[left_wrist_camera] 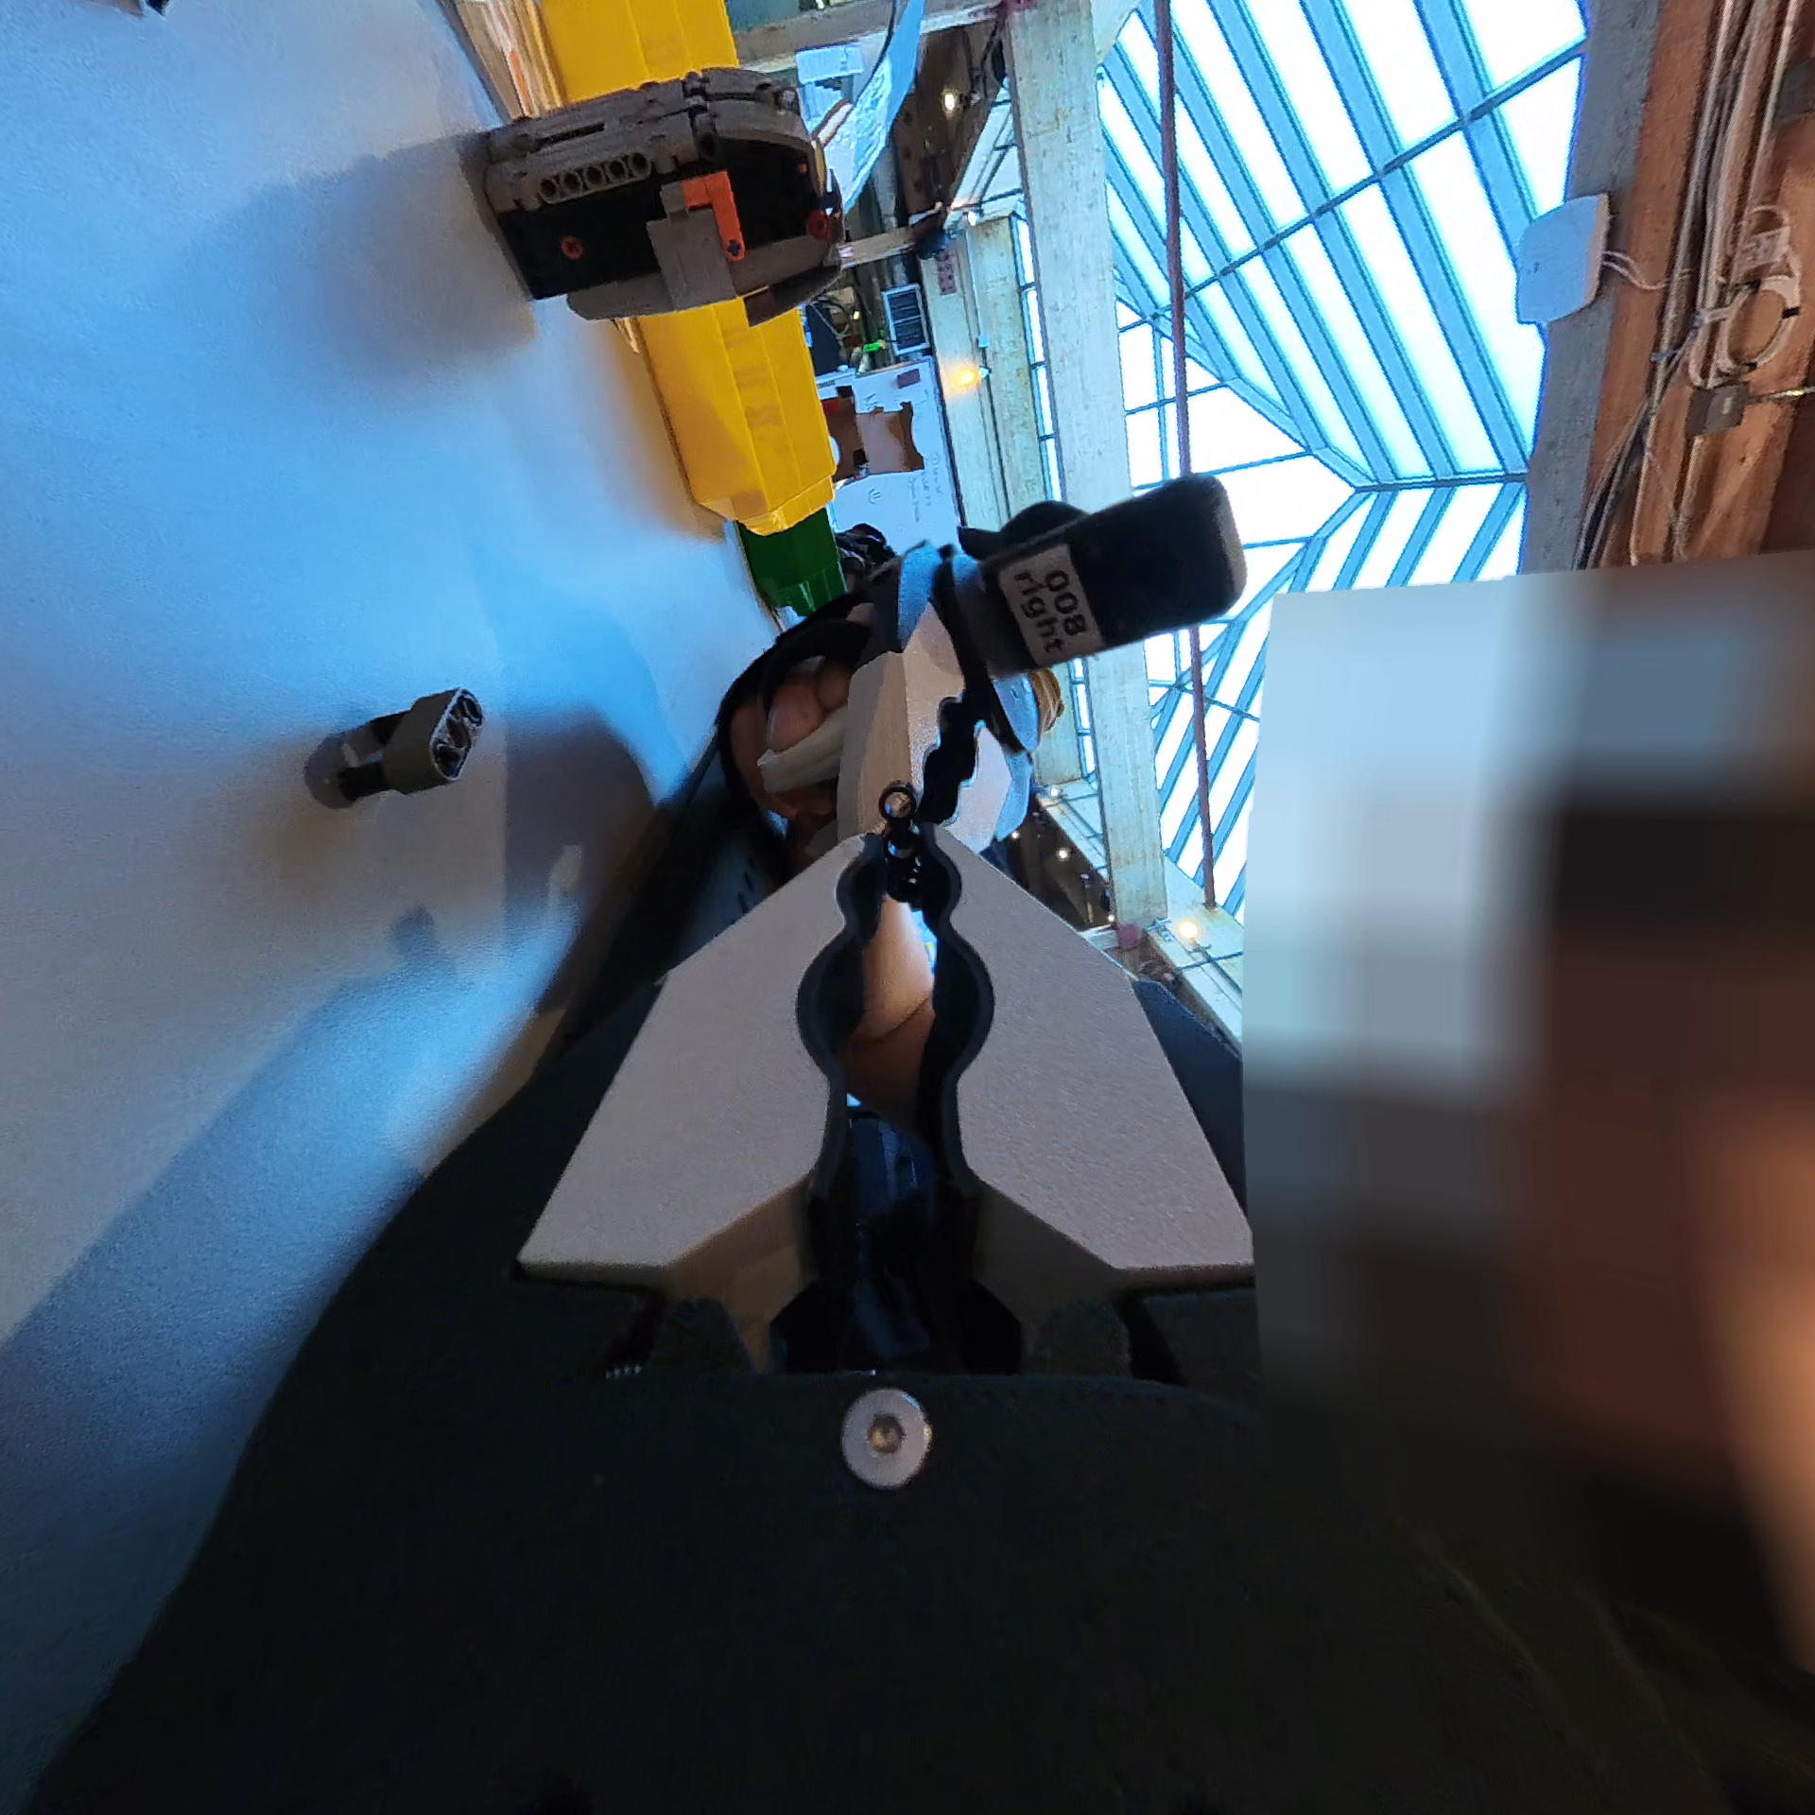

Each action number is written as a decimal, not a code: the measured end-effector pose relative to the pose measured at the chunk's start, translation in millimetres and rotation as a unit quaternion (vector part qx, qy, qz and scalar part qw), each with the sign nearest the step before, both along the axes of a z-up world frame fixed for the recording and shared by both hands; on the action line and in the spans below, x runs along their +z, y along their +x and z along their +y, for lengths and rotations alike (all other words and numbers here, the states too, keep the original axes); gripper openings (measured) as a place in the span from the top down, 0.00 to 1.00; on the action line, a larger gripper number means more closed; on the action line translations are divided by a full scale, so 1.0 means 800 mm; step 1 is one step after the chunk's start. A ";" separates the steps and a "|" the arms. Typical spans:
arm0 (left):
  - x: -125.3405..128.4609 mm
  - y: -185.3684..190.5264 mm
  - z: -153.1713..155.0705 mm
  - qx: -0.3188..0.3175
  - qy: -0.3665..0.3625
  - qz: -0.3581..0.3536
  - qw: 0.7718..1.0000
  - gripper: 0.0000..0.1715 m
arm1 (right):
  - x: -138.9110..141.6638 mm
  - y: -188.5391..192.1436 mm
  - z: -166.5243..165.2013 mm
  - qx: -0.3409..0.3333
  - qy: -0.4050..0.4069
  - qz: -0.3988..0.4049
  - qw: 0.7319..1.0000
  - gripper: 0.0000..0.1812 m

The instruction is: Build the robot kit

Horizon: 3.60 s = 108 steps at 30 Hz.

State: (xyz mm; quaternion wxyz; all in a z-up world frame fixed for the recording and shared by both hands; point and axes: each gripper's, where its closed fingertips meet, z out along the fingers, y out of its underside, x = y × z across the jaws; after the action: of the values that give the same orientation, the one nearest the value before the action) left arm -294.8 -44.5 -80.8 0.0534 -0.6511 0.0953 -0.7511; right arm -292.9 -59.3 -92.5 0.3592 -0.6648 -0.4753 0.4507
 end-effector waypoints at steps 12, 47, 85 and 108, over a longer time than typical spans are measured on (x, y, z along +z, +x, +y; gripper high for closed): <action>-0.029 0.012 -0.006 0.010 0.071 0.113 0.991 0.98 | -0.038 0.010 0.005 -0.033 0.076 -0.119 0.989 0.98; -0.036 0.011 -0.006 -0.009 0.078 0.131 0.988 0.98 | -0.034 0.009 -0.009 0.040 -0.073 -0.034 0.996 0.98; -0.040 0.008 -0.016 -0.030 0.144 0.162 0.976 0.98 | -0.046 0.004 -0.012 0.039 0.093 -0.088 0.991 0.98; -0.049 0.002 -0.002 0.021 0.161 0.207 0.965 0.98 | -0.050 0.000 0.001 -0.022 0.196 -0.142 0.970 0.98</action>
State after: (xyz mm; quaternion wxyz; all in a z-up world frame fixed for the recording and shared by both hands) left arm -293.5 -45.7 -120.2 0.1525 -0.7767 0.2102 -0.5738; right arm -292.6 -58.3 -132.4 0.4210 -0.6488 -0.5860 0.2418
